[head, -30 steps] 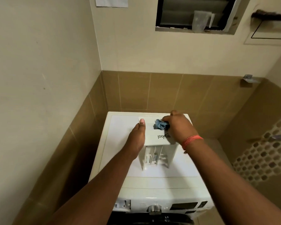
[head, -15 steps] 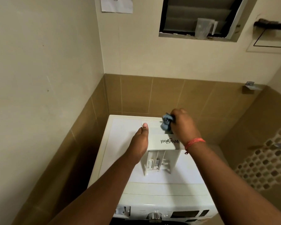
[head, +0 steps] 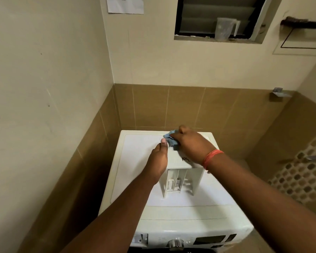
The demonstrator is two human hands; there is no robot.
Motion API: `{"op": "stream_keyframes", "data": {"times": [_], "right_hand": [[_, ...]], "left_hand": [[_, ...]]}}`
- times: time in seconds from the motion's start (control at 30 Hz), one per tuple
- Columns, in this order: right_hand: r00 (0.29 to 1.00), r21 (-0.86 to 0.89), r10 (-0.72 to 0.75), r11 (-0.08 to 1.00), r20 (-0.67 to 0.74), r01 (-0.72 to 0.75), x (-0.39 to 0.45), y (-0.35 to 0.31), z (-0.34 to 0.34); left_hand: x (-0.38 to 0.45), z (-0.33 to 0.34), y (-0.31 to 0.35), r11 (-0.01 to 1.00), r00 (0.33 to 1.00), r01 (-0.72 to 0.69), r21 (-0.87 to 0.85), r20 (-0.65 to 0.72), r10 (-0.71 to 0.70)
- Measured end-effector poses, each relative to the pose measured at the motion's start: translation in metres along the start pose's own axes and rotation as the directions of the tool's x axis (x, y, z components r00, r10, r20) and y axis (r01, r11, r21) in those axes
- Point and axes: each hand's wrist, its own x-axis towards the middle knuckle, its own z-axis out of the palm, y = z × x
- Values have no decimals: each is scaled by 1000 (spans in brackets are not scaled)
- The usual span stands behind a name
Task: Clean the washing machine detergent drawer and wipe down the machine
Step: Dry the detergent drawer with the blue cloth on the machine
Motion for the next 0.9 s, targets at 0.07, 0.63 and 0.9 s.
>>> {"op": "stream_keyframes", "data": {"times": [0.07,0.63,0.9], "right_hand": [[996,-131,90,987,3,-89,-10,23,-6],[899,-38,421,903,-118,-428,-35,29,6],[978,101,140,987,-152,-126,-40,1,15]], "left_hand": [[0,2,1,999,1000,5,35,-27,-4],[2,7,5,994,998,45,95,-36,-41],[-5,2,6,997,993,71,-22,-95,-73]]}}
